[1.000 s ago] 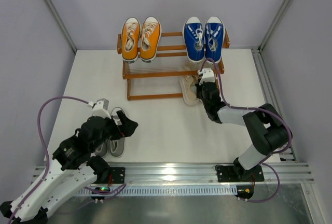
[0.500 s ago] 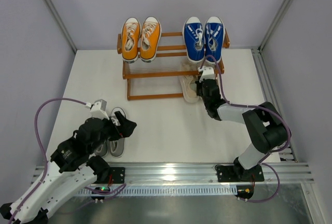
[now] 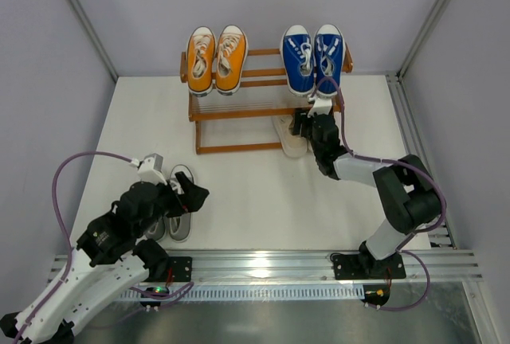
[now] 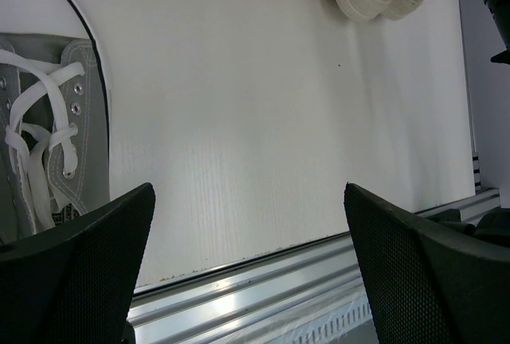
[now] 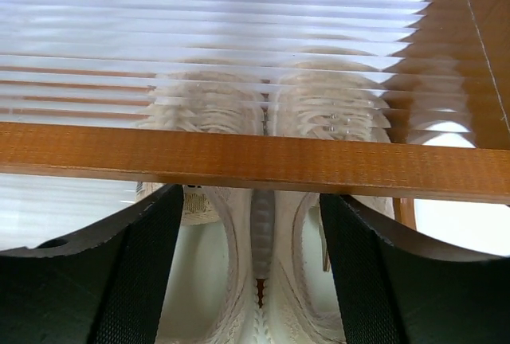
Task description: Place and organize the shoes onto the shoe shelf
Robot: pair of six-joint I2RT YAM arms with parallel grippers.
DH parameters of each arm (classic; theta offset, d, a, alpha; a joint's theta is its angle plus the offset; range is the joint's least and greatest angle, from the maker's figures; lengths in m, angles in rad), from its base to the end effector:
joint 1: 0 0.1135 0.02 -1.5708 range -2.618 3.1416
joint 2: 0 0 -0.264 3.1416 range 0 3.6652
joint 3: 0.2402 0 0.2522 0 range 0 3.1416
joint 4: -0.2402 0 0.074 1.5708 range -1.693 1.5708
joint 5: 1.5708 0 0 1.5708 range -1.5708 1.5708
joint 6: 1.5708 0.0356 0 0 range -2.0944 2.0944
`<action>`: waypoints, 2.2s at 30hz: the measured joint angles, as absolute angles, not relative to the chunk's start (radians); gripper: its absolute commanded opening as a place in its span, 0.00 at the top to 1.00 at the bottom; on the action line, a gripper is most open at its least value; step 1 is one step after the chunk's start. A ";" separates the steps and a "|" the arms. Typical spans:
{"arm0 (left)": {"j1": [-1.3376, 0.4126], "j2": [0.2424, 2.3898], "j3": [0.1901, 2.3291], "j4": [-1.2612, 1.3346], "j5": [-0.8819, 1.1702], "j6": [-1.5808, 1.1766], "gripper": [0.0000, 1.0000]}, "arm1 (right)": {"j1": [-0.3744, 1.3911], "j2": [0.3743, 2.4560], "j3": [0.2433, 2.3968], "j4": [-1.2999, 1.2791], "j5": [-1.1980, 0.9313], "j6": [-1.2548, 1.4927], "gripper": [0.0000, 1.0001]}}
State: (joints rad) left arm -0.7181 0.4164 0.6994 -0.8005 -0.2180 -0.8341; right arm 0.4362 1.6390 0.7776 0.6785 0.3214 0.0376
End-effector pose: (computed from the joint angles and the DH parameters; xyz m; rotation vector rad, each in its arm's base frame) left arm 0.0740 -0.0544 0.2925 -0.2614 2.1400 -0.7083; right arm 0.3211 0.1373 0.2105 -0.1137 1.7410 0.0652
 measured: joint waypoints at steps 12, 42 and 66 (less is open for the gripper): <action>-0.718 0.417 0.699 -0.795 -0.212 -0.831 0.00 | 0.433 1.464 0.604 0.753 0.270 0.060 0.26; -0.196 1.205 1.106 -1.207 -0.349 -0.570 0.00 | 0.995 0.744 0.329 0.272 0.326 0.313 0.21; -0.170 1.579 1.086 -1.194 -0.224 -0.428 0.19 | 0.999 0.588 0.235 0.222 0.292 0.352 0.21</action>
State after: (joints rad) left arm -0.1699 1.5787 1.0859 -1.1938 -0.2237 -0.4282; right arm 0.9993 0.5884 0.2352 0.2222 0.2920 0.3515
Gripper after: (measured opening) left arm 0.926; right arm 0.790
